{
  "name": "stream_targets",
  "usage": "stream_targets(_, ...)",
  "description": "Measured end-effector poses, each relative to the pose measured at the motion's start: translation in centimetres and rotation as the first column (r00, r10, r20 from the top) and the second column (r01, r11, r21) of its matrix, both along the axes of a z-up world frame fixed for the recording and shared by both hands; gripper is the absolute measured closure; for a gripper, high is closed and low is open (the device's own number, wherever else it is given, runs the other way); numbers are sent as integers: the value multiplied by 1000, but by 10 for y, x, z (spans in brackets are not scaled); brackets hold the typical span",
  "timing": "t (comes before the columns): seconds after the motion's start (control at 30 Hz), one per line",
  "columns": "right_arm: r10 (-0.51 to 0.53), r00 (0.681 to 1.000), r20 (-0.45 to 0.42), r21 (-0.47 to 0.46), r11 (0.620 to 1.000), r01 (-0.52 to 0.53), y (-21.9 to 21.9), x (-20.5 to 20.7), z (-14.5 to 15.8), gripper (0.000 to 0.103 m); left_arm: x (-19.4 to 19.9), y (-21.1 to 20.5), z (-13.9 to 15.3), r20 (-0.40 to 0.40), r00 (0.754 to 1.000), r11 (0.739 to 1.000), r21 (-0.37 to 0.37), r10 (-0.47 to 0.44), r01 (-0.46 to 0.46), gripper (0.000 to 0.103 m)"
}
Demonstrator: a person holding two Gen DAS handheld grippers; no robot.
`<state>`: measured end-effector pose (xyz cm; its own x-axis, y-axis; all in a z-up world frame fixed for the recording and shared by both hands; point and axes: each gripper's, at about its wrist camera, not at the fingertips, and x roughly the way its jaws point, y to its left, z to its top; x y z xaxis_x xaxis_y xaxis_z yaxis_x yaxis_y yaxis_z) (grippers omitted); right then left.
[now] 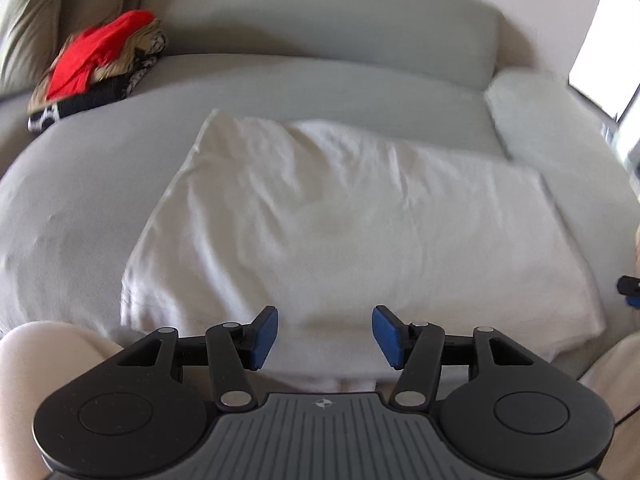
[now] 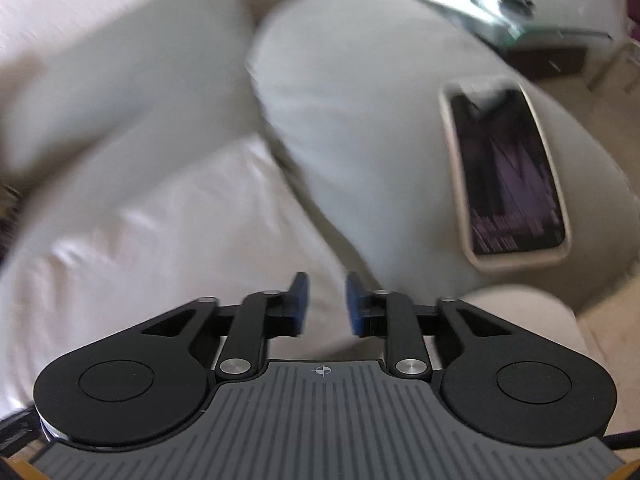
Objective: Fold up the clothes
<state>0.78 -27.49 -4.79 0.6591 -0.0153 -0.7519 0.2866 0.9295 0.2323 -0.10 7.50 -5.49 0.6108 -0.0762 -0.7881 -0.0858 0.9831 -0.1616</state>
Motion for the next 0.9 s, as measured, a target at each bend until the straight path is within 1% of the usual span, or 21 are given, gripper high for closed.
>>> stream_targets(0.03, 23, 999, 33, 33, 999, -24, 1, 3, 7, 61, 2, 10, 7, 27, 999, 999, -23, 23, -22, 48)
stream_targets(0.13, 94, 991, 96, 129, 986, -106, 6, 22, 15, 59, 17, 41, 25, 114, 989, 994, -72, 96, -88, 48)
stream_targets(0.17, 119, 989, 91, 157, 979, -133, 9, 32, 13, 59, 26, 52, 27, 120, 985, 990, -84, 126, -117, 48)
stream_targets(0.23, 166, 984, 64, 200, 964, -175, 17, 54, 4, 59, 49, 78, 26, 109, 973, 971, -149, 205, -188, 49)
stream_targets(0.3, 195, 980, 32, 220, 955, -197, 29, 75, -9, 59, 72, 105, 24, 89, 956, 942, -215, 280, -256, 51)
stream_targets(0.33, 210, 978, 18, 228, 951, -209, 35, 83, -16, 59, 86, 119, 18, 52, 949, 920, -267, 312, -288, 53)
stream_targets(0.4, 235, 972, -2, 245, 942, -228, 49, 97, -29, 58, 113, 143, 4, -19, 937, 869, -370, 348, -330, 53)
stream_targets(0.43, 250, 968, -9, 254, 937, -240, 55, 100, -35, 59, 124, 150, -3, -43, 935, 849, -406, 352, -338, 55)
stream_targets(0.5, 264, 964, -26, 264, 932, -248, 65, 103, -43, 59, 146, 163, -18, -90, 929, 806, -473, 358, -356, 55)
stream_targets(0.57, 273, 961, -44, 267, 930, -252, 73, 105, -49, 59, 161, 169, -29, -99, 926, 796, -482, 364, -365, 56)
stream_targets(0.6, 274, 960, -53, 260, 932, -252, 76, 105, -51, 59, 167, 171, -32, -95, 926, 800, -477, 365, -365, 56)
stream_targets(0.63, 276, 959, -58, 252, 934, -253, 78, 106, -55, 59, 172, 171, -36, -92, 930, 802, -481, 355, -354, 56)
stream_targets(0.67, 279, 959, -58, 246, 934, -257, 79, 106, -58, 59, 176, 172, -39, -94, 936, 799, -497, 339, -339, 57)
stream_targets(0.7, 282, 958, -56, 240, 935, -262, 80, 106, -59, 59, 180, 173, -43, -95, 941, 794, -513, 323, -325, 57)
stream_targets(0.77, 290, 955, -54, 231, 934, -270, 83, 107, -60, 58, 185, 174, -49, -96, 952, 783, -548, 291, -294, 62)
stream_targets(0.83, 296, 953, -55, 229, 933, -277, 83, 107, -60, 57, 189, 173, -53, -93, 963, 771, -582, 254, -260, 63)
stream_targets(0.87, 297, 953, -55, 230, 933, -278, 83, 108, -60, 56, 191, 172, -54, -91, 968, 765, -596, 235, -242, 66)
stream_targets(0.9, 298, 953, -55, 229, 933, -278, 84, 108, -60, 55, 192, 171, -55, -88, 970, 764, -602, 225, -231, 67)
